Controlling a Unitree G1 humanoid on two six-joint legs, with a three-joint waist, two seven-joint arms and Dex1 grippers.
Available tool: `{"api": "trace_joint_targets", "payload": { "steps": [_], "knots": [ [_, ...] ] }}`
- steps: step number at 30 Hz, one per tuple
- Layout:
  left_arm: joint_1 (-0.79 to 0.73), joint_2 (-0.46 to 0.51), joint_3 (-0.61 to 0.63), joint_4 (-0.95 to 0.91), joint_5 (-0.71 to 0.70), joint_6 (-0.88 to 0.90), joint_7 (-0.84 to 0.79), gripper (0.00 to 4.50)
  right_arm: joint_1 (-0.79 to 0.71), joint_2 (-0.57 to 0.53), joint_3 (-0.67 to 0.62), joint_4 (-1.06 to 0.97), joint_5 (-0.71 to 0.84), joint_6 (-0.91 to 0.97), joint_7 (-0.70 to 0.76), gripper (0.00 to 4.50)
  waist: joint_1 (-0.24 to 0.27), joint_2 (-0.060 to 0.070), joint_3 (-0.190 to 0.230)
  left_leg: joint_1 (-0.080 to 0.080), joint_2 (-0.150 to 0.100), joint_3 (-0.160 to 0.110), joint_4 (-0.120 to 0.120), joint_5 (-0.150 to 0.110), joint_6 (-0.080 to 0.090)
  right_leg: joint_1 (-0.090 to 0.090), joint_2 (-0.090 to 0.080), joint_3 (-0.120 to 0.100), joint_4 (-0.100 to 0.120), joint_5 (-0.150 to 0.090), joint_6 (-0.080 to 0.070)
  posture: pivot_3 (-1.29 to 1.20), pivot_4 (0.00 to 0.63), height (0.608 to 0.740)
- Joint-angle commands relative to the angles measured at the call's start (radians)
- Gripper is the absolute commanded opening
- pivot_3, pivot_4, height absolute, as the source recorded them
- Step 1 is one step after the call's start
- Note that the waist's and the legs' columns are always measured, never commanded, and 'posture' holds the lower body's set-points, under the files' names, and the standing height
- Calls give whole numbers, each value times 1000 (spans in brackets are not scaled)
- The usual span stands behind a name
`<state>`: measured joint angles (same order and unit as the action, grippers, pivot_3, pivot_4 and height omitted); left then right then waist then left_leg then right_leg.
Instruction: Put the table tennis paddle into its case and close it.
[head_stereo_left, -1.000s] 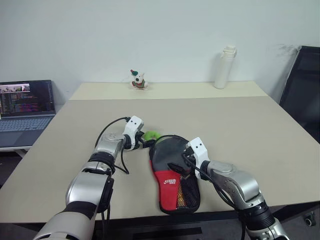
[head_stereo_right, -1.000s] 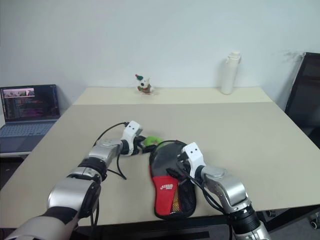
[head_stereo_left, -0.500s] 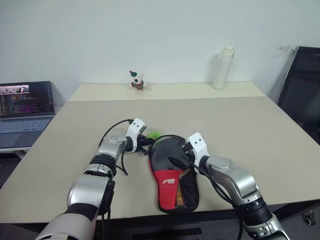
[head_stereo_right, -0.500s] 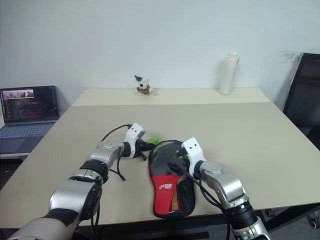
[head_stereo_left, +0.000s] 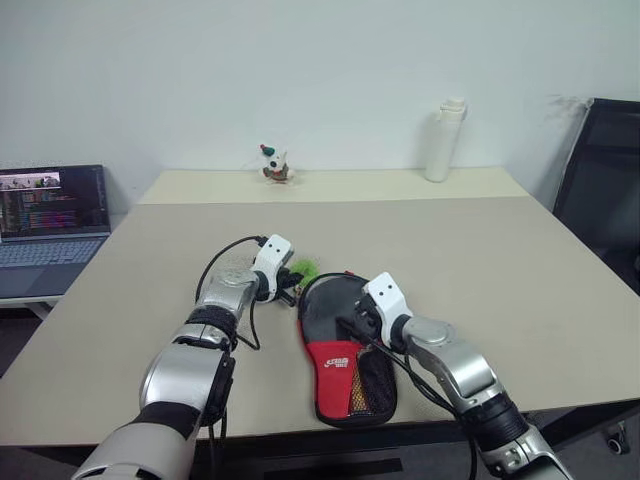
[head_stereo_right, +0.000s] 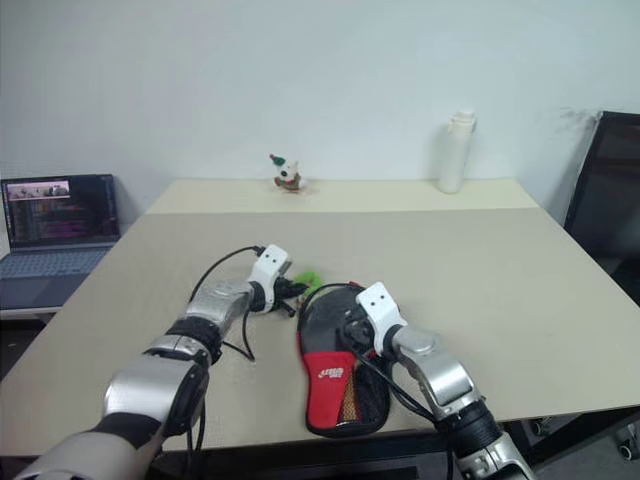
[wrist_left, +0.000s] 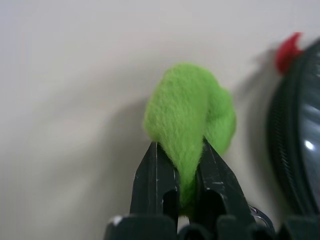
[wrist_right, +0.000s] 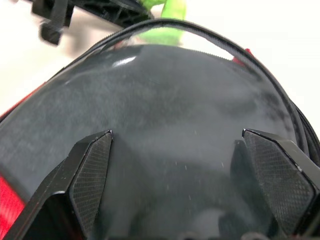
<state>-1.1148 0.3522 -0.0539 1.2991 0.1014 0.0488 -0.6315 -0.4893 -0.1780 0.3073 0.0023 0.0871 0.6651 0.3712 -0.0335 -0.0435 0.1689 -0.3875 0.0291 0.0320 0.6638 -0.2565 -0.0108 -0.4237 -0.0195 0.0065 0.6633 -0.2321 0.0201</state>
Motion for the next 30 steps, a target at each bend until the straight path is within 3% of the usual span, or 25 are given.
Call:
{"api": "trace_joint_targets", "payload": {
  "steps": [1, 18, 30],
  "knots": [
    [-71, -20, -17, 19, 49, -36, 100, 15, 35, -6, 29, -3, -22, 68, 4, 4500, 1, 0, 0, 1, 0, 0, 0, 0, 0, 1, 0, 0, 0, 0, 0, 0, 150, 740],
    [-202, -168, -149, 72, 287, -121, 373, 15, 131, 26, 74, -138, -24, 182, -20, 4500, 1, 0, 0, 1, 0, 0, -1, 0, 0, 1, 0, 0, -2, 0, 0, 0, 150, 740],
    [-283, -314, -282, 77, 445, -280, 441, 15, 187, 38, 91, -207, -19, 230, -49, 4500, 3, 0, 0, -2, -1, 0, -2, -1, -1, 1, -1, -2, -5, 0, 1, 0, 150, 740]
  ]
}}
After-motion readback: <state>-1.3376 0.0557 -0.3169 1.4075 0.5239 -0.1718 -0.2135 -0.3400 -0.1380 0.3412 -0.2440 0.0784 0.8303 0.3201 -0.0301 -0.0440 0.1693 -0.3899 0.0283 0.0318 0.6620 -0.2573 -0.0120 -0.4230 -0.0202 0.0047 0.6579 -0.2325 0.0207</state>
